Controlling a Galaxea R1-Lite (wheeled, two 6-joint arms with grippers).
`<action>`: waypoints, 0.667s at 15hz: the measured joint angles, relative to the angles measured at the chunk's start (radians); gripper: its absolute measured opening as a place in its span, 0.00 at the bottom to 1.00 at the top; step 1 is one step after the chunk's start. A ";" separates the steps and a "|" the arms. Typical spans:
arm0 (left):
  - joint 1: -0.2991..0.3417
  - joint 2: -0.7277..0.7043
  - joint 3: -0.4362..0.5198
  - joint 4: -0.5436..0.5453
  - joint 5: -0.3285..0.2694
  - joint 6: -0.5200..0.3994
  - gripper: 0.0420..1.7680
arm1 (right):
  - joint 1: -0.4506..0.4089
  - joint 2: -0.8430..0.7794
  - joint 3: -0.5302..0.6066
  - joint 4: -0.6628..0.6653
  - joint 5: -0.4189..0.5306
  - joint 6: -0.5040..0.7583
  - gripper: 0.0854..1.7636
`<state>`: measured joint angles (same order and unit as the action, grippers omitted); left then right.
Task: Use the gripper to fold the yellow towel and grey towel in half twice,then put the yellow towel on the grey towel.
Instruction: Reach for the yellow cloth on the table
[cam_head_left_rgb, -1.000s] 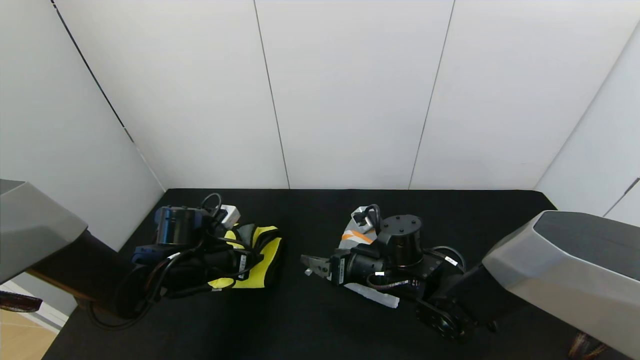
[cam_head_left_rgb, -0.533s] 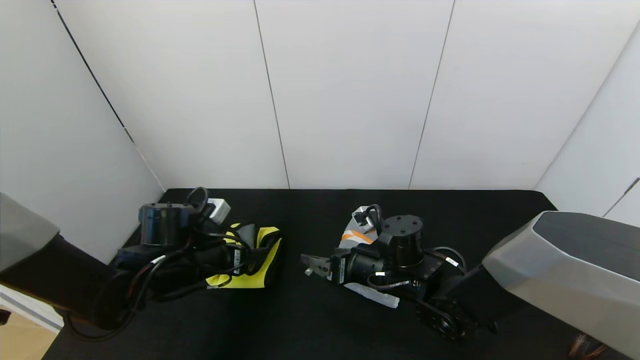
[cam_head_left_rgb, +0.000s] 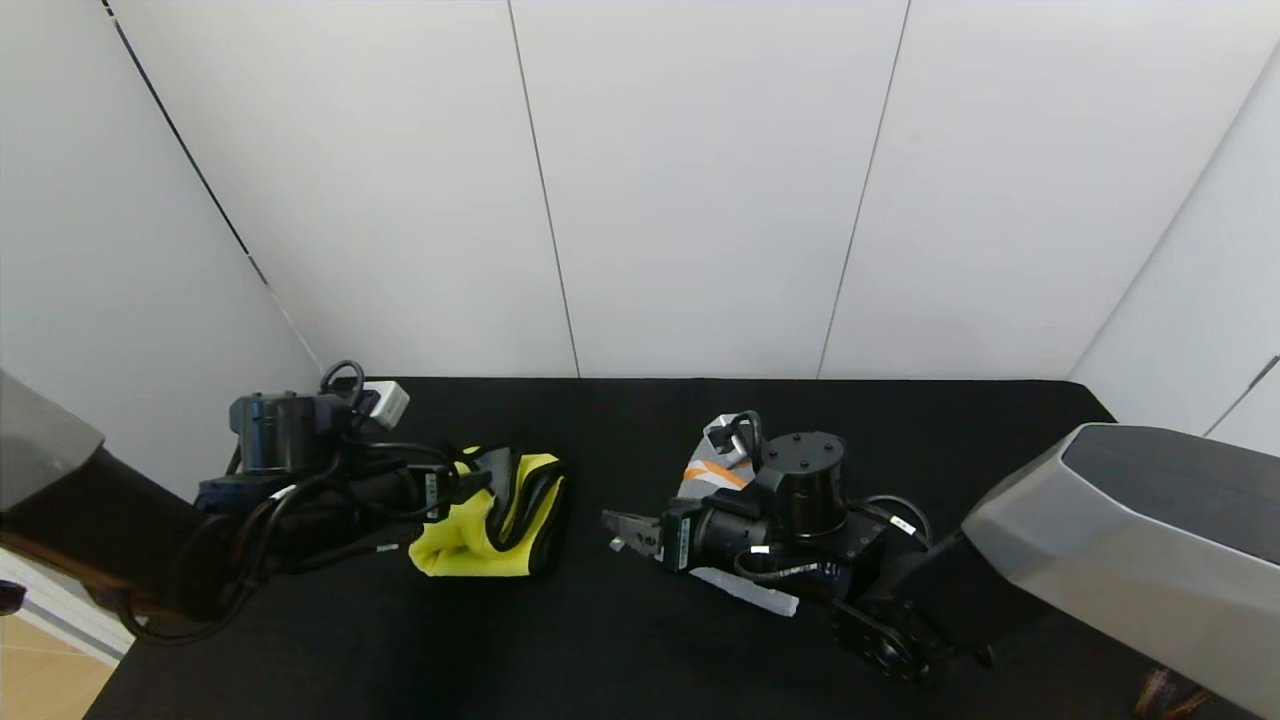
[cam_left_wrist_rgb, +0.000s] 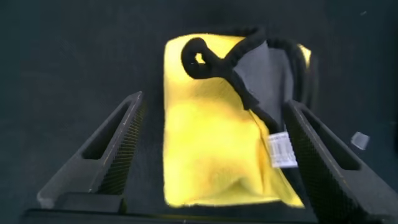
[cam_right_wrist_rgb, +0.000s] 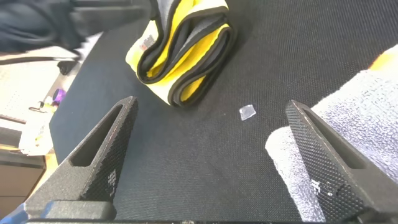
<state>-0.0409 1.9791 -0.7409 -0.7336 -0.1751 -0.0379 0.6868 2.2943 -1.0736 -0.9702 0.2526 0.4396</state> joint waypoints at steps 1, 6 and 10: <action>-0.015 0.019 -0.012 -0.001 -0.002 -0.001 0.90 | 0.000 0.000 0.000 0.000 0.000 -0.001 0.97; -0.135 0.039 -0.003 0.000 0.001 -0.014 0.94 | 0.000 0.001 0.000 -0.001 0.000 -0.001 0.97; -0.206 0.029 0.014 0.001 -0.003 -0.067 0.95 | -0.008 0.005 0.001 -0.029 0.001 0.000 0.97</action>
<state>-0.2468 2.0079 -0.7268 -0.7330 -0.1785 -0.1053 0.6787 2.2991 -1.0721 -0.9991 0.2538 0.4391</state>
